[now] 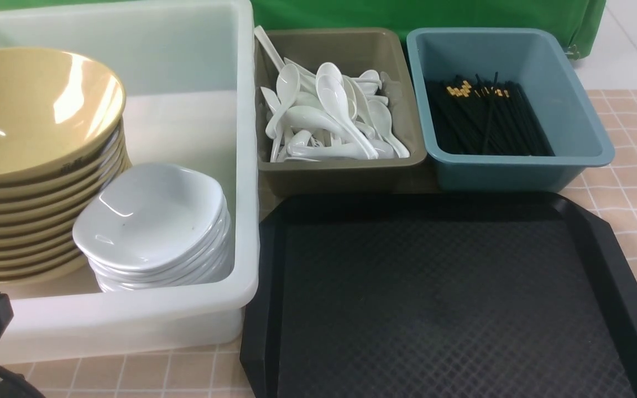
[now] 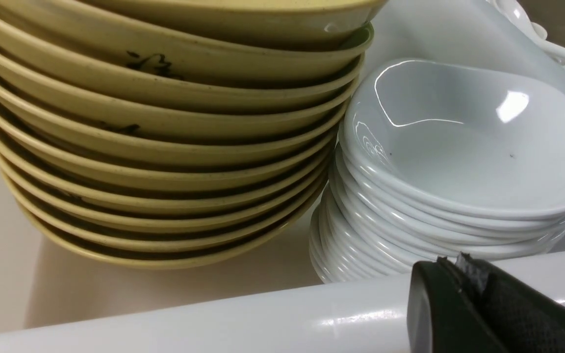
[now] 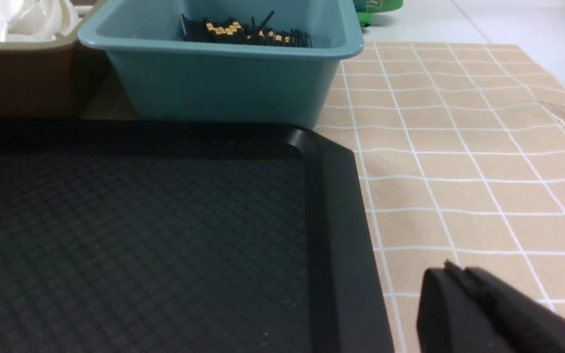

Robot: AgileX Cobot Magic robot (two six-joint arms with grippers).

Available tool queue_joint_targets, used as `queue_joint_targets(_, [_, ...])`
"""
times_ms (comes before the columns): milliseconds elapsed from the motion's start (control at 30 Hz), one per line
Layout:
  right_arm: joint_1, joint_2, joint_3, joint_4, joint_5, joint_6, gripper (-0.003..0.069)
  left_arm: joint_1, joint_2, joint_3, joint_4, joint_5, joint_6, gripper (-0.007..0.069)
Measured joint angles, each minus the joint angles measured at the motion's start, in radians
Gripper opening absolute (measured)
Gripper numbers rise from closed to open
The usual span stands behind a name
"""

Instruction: On brown table put chopsticks spoon bowls plates into blue grey white boxes.

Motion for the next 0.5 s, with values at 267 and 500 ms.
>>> queue_joint_targets(267, [0.0, 0.0, 0.0, 0.0, 0.001, 0.0, 0.0066, 0.0, 0.0, 0.0, 0.0, 0.0, 0.0, 0.0001])
queue_joint_targets(500, [0.0, 0.0, 0.0, 0.0, 0.001, 0.0, 0.0073, -0.001, -0.106, 0.056, 0.088, -0.015, -0.021, 0.0001])
